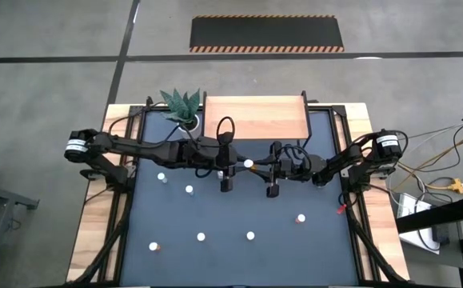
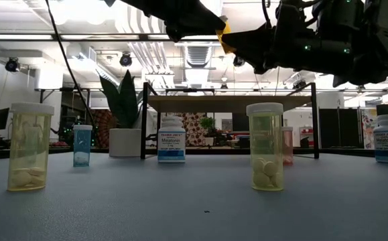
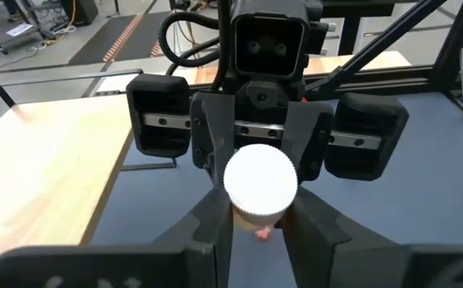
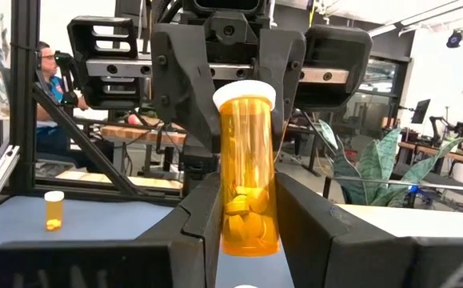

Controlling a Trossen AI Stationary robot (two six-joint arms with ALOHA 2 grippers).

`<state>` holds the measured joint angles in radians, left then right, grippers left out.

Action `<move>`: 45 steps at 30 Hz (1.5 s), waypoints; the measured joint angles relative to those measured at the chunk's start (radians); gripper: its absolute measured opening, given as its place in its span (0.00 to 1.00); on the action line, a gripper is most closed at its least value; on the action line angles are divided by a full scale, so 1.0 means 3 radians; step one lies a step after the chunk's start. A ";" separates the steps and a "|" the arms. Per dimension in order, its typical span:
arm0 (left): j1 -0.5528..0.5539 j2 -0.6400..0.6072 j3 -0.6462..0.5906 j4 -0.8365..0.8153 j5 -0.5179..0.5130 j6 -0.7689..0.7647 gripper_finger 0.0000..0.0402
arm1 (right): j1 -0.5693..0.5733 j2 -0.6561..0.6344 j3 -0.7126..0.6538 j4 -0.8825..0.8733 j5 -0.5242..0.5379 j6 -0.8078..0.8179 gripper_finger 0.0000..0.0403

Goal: Pick and place medicine bottles onto shelf by color
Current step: Put the right orange medicine bottle on the shelf

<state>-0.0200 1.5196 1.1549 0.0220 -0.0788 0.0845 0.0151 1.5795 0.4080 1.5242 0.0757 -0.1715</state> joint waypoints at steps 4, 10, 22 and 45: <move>0.0000 0.0000 0.0000 0.0000 -0.0005 0.0002 0.18 | 0.0000 0.0000 0.0000 -0.0003 0.0022 0.0066 0.29; -0.0004 -0.0001 0.0013 -0.0009 -0.0005 0.0001 0.19 | -0.0003 0.0000 -0.0001 -0.0007 0.0041 0.0146 0.44; -0.0004 -0.0004 0.0006 -0.0705 -0.0022 -0.0269 0.19 | -0.0003 -0.0136 -0.0017 -0.0402 0.0023 0.0257 0.51; 0.0894 -0.0193 0.0031 -0.0839 -0.0935 -0.0601 0.19 | -0.0001 -0.1505 -0.0023 -0.2324 0.0112 0.0530 0.51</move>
<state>0.2482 1.4617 1.1641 -0.2296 -0.3593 -0.0958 0.0147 1.1279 0.4011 0.8270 0.1093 -0.0124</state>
